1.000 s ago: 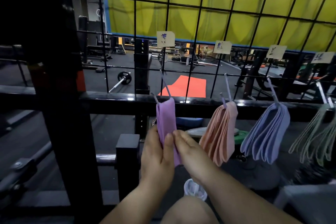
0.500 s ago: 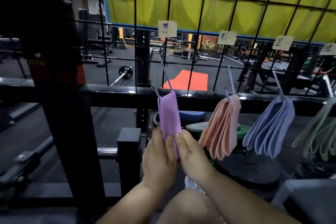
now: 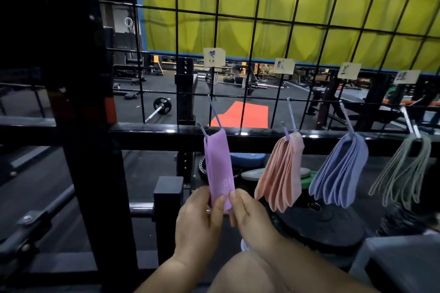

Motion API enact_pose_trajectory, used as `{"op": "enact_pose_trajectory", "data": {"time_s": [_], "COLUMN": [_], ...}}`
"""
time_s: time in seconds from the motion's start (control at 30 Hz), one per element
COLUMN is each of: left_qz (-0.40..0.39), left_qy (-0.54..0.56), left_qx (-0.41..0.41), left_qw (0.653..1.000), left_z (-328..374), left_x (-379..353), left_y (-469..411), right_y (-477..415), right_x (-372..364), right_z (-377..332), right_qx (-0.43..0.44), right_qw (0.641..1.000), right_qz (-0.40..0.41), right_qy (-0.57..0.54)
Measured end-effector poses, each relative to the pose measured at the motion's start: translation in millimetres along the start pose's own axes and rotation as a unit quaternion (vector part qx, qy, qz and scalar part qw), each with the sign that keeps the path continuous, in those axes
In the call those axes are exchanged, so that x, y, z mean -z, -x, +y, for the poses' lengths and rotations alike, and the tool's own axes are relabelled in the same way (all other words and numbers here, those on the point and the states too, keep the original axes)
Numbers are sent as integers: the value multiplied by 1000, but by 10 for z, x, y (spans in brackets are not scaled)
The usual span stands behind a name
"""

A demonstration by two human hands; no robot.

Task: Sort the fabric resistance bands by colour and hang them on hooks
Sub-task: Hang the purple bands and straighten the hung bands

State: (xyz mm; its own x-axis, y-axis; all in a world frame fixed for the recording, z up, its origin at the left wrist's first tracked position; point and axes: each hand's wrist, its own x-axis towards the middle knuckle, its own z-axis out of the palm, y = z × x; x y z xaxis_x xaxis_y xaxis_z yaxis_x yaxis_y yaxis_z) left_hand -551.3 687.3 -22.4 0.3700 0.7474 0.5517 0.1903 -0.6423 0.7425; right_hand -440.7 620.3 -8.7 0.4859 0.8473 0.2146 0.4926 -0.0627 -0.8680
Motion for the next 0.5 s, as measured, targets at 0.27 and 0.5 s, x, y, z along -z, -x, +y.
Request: {"op": "enact_pose_trajectory", "data": {"time_s": [0.27,0.5], "left_qz": [76,119], "left_qy": [-28,15], "left_qx": [-23,-15], "left_qw": [996,993], "left_z": [4,201], "left_x": [92,129], "left_y": [58,15], "right_y": [110,168], "right_x": [56,196], "right_z": [-150,-313], "right_qx": [-28,-16], "right_qw": [998,994], "right_qz": [27,87], "right_qy": [43,63]}}
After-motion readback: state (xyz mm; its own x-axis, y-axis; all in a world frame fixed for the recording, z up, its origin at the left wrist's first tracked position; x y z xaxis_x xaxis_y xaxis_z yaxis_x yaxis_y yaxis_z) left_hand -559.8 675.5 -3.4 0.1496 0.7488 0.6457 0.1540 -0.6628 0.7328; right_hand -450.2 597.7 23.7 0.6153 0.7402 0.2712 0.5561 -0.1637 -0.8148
